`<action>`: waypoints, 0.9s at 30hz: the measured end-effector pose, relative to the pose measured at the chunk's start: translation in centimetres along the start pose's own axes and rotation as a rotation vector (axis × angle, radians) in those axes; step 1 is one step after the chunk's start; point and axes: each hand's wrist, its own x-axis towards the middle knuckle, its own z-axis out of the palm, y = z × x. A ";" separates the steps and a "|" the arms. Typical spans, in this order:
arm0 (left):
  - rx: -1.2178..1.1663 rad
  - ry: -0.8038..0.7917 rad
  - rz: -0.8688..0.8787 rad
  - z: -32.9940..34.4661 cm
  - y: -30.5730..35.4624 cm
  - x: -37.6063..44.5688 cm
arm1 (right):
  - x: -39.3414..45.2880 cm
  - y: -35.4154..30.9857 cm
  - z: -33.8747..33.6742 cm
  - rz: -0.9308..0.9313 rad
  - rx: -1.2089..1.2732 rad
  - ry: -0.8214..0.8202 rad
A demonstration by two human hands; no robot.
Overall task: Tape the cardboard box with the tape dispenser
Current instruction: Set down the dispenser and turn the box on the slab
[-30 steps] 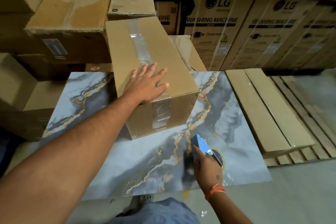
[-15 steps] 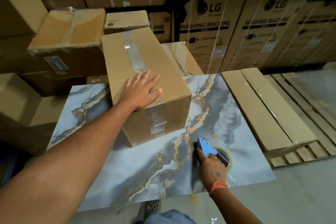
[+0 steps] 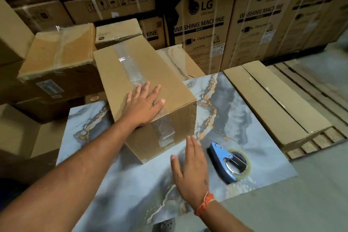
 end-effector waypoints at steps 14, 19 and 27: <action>0.075 -0.032 0.182 0.0 -1.4 1.3 | 3.3 -9.7 8.4 0.032 0.371 0.214; 0.092 -0.024 0.203 0.3 -1.6 1.5 | 3.9 -9.0 11.7 0.137 0.453 0.212; 0.070 0.006 0.212 0.4 -1.7 1.3 | 3.8 -8.2 12.4 0.281 0.528 0.133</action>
